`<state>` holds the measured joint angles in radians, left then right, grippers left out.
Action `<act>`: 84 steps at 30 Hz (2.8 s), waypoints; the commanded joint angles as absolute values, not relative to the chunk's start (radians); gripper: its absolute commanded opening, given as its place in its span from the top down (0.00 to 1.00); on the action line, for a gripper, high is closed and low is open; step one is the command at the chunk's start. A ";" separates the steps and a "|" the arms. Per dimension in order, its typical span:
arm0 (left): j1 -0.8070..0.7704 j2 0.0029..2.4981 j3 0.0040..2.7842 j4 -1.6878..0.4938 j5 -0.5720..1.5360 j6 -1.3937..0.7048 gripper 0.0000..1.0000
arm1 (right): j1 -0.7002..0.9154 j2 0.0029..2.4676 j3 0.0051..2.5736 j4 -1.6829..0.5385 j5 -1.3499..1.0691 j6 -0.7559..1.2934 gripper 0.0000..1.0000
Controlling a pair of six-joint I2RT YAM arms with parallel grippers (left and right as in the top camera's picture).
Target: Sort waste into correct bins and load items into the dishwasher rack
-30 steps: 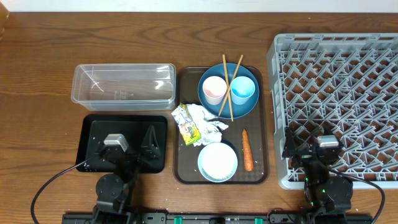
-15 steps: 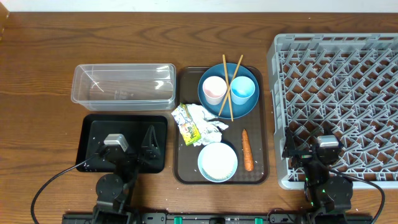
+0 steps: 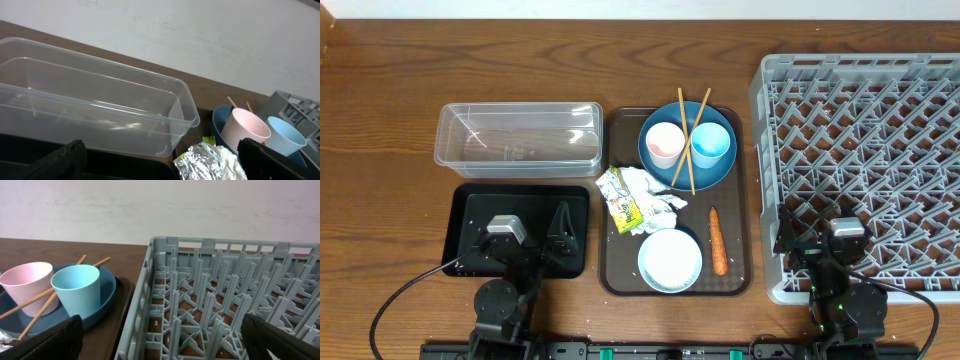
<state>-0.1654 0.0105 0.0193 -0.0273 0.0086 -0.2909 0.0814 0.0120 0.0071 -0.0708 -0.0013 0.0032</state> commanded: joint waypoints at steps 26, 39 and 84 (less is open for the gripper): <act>-0.163 0.010 0.004 -0.069 -0.005 -0.281 0.01 | 0.064 0.011 0.006 -0.075 -0.005 -0.001 0.01; -0.163 0.110 0.353 -0.330 0.199 -0.329 0.01 | 0.064 0.011 0.006 -0.075 -0.004 -0.001 0.01; -0.708 1.528 1.161 -0.779 -0.080 -0.360 0.26 | 0.064 0.011 0.006 -0.075 -0.005 -0.001 0.01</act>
<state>-0.6563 1.5291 1.1744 -0.7799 0.1398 -0.3626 0.0814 0.0128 0.0071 -0.0708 -0.0013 0.0032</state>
